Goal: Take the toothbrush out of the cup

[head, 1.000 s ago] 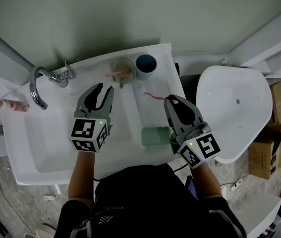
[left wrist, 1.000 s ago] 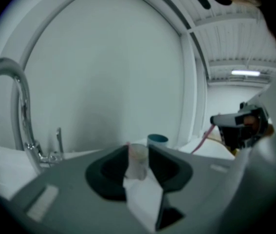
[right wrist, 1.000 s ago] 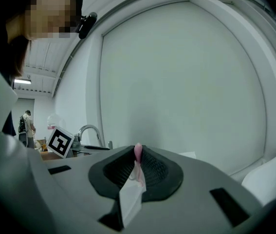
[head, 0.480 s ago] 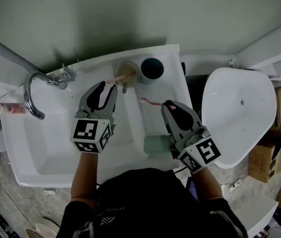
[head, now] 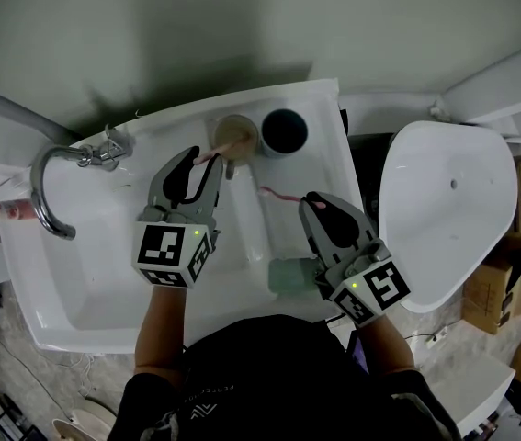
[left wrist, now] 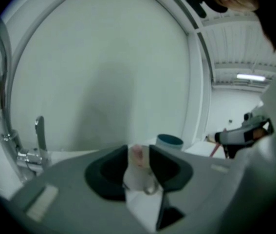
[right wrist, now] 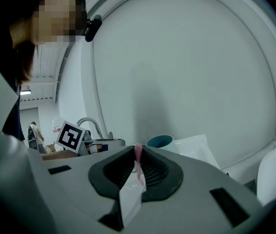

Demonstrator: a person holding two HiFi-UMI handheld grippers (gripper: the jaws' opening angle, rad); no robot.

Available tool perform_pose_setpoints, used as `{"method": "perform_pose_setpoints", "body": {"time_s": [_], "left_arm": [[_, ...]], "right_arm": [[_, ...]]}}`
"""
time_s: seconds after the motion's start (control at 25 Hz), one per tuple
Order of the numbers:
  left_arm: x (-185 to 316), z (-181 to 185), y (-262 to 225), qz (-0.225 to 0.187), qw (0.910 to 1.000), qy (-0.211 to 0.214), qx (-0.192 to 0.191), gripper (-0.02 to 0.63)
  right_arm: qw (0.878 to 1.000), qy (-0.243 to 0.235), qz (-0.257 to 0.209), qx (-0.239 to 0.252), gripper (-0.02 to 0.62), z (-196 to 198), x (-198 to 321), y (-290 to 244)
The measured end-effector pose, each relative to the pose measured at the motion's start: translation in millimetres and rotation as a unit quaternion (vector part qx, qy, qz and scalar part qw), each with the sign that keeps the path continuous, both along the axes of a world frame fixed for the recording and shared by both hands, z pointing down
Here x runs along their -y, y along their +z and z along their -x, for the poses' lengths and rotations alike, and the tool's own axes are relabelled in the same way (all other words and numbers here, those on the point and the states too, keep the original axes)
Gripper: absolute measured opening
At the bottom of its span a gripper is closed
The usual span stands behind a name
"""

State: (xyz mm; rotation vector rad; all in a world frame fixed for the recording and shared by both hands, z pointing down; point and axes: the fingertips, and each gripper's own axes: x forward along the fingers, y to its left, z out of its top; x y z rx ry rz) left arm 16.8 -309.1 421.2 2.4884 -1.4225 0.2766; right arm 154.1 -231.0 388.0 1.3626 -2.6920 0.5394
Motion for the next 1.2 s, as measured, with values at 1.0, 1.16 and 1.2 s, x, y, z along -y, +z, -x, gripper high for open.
{"method": "perform_pose_setpoints", "body": {"time_s": [1.0,1.16,1.2], "left_arm": [[-3,-8,-20,-0.033,0.9991,0.02,-0.02,0.055],[-12,-4,-44,-0.06,0.9977,0.016,-0.029,0.055],[-15,-3,-50,-0.067,0.9972,0.015,-0.031,0.055]], "right_arm": [[1.0,0.005,-0.012,-0.002,0.036,2,-5,-7],[1.0,0.003,-0.028,-0.004,0.035,4,-13,-18],[0.999,0.003,-0.032,-0.005,0.035,4,-15,-21]]}}
